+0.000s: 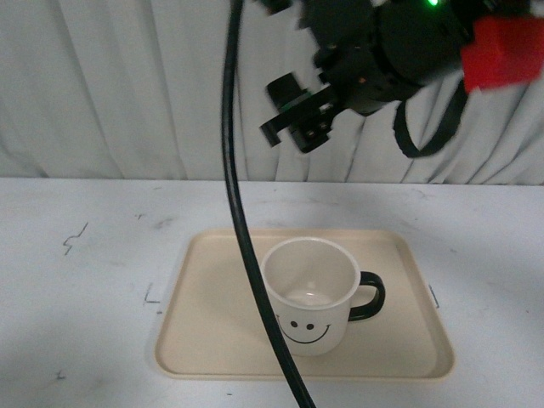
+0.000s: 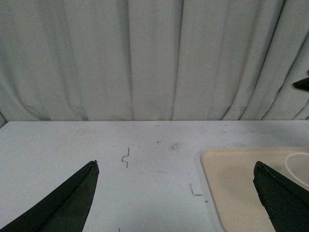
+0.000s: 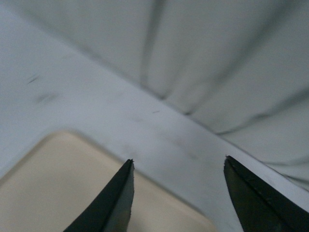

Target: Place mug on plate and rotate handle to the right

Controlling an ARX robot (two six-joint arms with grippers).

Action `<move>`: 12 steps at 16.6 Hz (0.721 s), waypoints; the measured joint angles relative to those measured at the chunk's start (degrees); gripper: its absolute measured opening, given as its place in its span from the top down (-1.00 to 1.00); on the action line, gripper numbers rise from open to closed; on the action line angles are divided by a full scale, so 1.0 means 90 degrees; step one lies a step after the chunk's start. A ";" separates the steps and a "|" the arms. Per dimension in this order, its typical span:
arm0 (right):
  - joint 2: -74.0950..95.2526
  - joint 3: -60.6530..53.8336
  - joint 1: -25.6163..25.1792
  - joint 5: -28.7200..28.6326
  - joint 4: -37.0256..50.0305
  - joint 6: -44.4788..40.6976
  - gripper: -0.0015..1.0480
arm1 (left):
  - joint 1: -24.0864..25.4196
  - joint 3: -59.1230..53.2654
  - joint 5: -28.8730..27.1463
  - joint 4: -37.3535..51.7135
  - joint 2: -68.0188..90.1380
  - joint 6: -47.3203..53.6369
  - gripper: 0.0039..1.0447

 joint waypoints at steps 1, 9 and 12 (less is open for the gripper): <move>-0.0359 -0.1107 -0.0075 0.0950 0.1477 0.0636 0.05 | 0.0000 0.0000 -0.0034 -0.0002 0.0000 -0.0002 -0.88; -0.2625 -0.5287 -0.1180 0.1207 0.6096 0.1787 0.96 | 0.0000 0.0000 -0.0012 0.0002 0.0000 -0.0002 -0.88; -0.2790 -0.5627 -0.1275 0.1090 0.6084 0.1792 0.96 | 0.0000 0.0000 -0.0012 -0.0002 0.0000 0.0000 -0.88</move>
